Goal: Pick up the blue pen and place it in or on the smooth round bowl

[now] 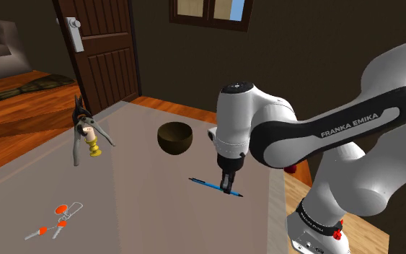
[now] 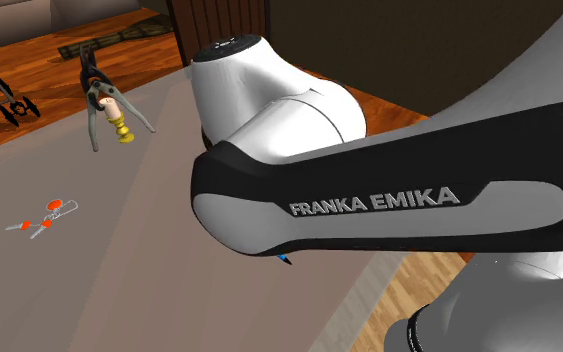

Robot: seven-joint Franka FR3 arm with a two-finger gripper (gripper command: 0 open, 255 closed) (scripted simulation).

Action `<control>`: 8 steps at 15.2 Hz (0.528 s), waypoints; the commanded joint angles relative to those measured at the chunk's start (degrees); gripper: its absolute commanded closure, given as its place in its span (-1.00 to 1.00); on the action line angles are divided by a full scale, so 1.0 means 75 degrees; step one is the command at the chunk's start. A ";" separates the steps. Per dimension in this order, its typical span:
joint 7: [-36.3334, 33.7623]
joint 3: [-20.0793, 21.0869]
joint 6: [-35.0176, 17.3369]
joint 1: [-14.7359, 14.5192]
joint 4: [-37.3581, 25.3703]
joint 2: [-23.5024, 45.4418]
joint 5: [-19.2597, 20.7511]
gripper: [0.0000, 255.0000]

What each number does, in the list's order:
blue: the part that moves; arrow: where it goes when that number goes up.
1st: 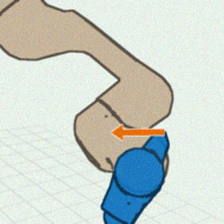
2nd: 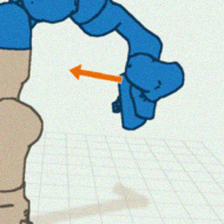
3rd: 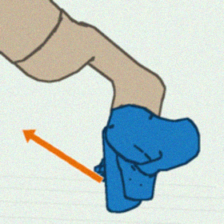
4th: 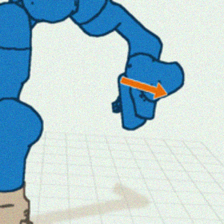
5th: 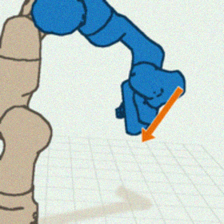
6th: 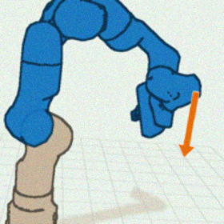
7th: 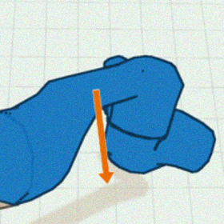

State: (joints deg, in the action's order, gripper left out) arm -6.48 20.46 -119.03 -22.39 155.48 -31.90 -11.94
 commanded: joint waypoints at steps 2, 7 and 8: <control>0.0004 -0.0064 0.0375 -0.0004 -0.0193 -0.0178 0.0027 1.00; 0.0013 -0.0174 0.0981 0.0002 -0.0555 -0.0424 0.0087 1.00; 0.0014 -0.0195 0.1099 0.0005 -0.0632 -0.0465 0.0099 1.00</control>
State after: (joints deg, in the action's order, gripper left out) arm -6.40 19.19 -111.90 -22.36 151.40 -34.97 -11.30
